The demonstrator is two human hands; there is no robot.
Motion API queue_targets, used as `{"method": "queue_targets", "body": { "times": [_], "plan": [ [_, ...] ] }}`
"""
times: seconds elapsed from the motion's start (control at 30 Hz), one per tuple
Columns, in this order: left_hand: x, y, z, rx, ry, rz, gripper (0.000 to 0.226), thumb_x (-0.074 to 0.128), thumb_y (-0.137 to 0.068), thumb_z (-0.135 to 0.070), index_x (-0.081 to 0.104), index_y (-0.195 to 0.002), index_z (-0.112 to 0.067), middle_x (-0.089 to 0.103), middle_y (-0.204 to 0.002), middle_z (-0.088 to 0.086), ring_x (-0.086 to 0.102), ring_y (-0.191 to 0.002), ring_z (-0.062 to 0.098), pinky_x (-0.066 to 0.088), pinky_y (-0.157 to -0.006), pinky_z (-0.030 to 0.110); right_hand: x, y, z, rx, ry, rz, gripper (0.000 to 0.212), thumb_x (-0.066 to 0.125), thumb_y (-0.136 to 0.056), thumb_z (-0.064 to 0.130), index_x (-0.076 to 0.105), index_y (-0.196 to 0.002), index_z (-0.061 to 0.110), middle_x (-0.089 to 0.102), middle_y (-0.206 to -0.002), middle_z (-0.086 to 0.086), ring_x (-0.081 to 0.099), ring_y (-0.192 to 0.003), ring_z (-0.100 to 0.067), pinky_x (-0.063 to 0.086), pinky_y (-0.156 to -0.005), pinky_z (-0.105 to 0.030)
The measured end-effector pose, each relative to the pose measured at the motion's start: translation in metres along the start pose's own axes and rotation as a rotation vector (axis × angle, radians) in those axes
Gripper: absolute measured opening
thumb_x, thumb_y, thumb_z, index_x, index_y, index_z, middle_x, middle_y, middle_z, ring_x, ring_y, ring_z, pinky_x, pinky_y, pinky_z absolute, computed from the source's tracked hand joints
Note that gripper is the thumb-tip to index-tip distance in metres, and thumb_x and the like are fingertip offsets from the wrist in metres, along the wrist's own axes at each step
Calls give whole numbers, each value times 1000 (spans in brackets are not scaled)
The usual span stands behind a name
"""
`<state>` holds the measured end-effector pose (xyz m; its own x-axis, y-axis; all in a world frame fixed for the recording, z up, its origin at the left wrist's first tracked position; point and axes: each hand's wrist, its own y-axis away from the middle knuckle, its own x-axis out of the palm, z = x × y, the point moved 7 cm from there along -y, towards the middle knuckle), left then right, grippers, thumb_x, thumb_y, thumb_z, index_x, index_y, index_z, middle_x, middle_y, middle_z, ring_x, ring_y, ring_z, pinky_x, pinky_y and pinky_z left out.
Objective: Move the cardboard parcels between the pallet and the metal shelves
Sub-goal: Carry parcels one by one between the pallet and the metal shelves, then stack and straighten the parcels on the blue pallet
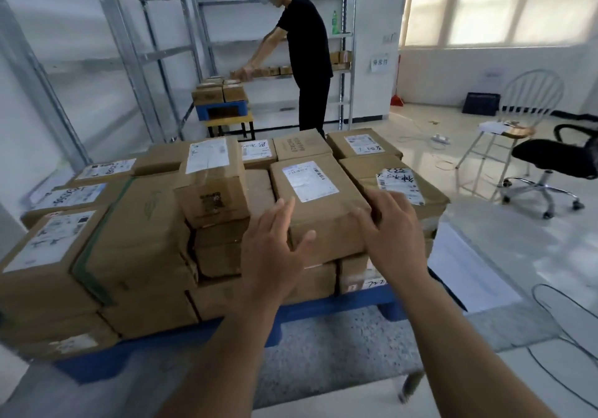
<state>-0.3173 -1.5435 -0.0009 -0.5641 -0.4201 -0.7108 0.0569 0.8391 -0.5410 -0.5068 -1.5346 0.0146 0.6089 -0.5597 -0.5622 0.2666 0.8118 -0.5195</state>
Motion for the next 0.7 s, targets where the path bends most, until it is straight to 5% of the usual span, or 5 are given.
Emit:
{"method": "queue_targets", "body": {
  "times": [0.23,0.37,0.53,0.7],
  "plan": [
    [45,-9,-44,-3,-118,18,58,52,-91,-42,34,-144,-25,37,-148,2,29,-137,19,21,-109,33,-55,-39,-91,104,-9,1,47,54,-92,22,46,-137,14,43,-139,-9,34,-129,-25,33,-102,-37],
    [63,-17,-43,-67,-217,88,52,47,-94,-42,37,-142,-26,35,-150,0,25,-140,17,17,-114,34,-52,-60,-141,253,-12,161,53,43,-98,29,31,-146,9,35,-147,-14,29,-136,-28,26,-108,-38],
    [64,-17,-38,-128,-234,63,45,49,-93,-39,51,-134,-21,43,-144,4,32,-136,20,21,-112,36,-32,-67,-158,281,-130,327,21,38,-97,25,50,-103,9,60,-100,-12,57,-96,-33,39,-71,-34],
    [64,-22,-41,-171,-214,66,47,50,-91,-44,55,-130,-18,48,-140,5,37,-132,21,26,-108,36,-27,-68,-160,210,-153,325,18,40,-96,24,52,-100,12,60,-90,-5,55,-82,-25,36,-65,-33]
  ]
}}
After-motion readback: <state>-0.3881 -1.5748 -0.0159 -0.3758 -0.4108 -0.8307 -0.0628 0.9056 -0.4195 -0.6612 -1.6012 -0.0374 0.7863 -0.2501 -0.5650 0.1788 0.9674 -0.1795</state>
